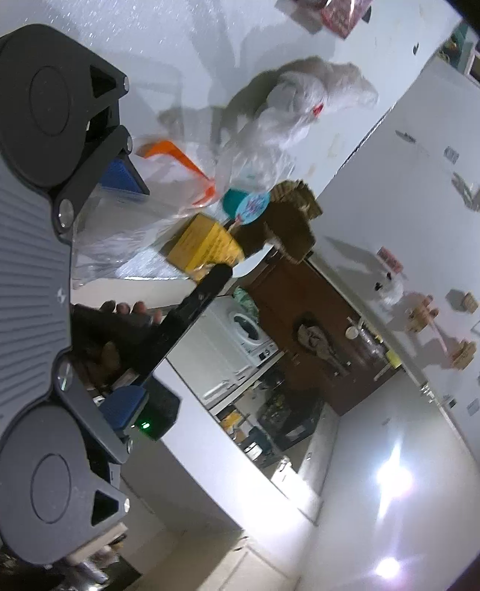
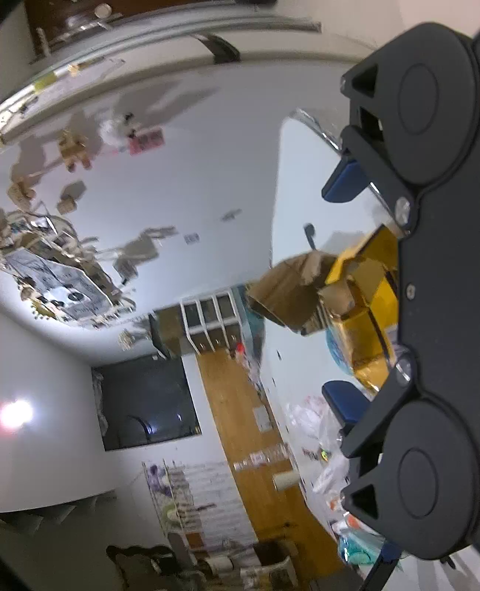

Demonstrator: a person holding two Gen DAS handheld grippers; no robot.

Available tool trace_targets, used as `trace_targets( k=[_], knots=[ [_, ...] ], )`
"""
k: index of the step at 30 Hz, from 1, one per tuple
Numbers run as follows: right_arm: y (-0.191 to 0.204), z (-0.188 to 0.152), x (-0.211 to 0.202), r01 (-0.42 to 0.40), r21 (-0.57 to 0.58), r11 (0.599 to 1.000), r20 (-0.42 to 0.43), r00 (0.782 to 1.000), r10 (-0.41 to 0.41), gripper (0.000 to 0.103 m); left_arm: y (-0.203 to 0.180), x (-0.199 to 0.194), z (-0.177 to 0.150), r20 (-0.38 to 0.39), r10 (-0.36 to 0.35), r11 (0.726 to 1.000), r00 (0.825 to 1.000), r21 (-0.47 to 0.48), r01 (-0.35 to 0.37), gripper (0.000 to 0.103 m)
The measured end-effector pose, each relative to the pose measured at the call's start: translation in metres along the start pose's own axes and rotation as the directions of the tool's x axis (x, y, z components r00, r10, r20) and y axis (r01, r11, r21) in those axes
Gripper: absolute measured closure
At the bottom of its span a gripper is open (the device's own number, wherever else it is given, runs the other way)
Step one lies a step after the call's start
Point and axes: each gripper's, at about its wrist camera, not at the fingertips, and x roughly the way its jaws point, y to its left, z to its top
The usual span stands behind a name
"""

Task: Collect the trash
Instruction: 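Move both tools toward the yellow box and brown paper bag, then close the right tool on the crushed yellow box while the left tool grasps the clear zip bag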

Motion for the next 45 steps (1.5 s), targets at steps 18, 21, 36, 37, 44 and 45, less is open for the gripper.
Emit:
trace_targets(
  k=[18, 21, 36, 37, 44, 45],
  knots=[
    [0.055, -0.004, 0.014, 0.051, -0.209, 0.976, -0.189, 0.978, -0.092, 0.004, -0.001, 0.003, -0.008, 0.052, 0.004, 1.000, 0.999, -0.016, -0.003, 0.000],
    [0.052, -0.002, 0.010, 0.069, -0.176, 0.982, -0.184, 0.978, -0.101, 0.006, 0.000, 0.003, -0.007, 0.067, 0.021, 1.000, 0.998, -0.022, -0.019, 0.001],
    [0.052, 0.008, -0.040, 0.137, -0.213, 0.967, -0.179, 0.968, -0.177, 0.008, 0.002, 0.024, -0.008, 0.031, 0.091, 0.995, 0.995, -0.043, -0.090, 0.080],
    [0.053, 0.008, -0.043, 0.143, -0.219, 0.965, -0.179, 0.967, -0.183, 0.008, 0.003, 0.025, -0.009, 0.024, 0.101, 0.994, 0.995, -0.045, -0.100, 0.083],
    [0.052, 0.010, -0.056, 0.173, -0.222, 0.960, -0.177, 0.961, -0.214, 0.008, -0.007, 0.024, -0.014, 0.029, 0.122, 0.993, 0.992, 0.006, -0.122, 0.085],
    [0.053, 0.011, -0.058, 0.176, -0.222, 0.959, -0.175, 0.960, -0.217, 0.008, -0.009, 0.025, -0.014, 0.026, 0.123, 0.992, 0.992, 0.013, -0.123, 0.085]
  ],
)
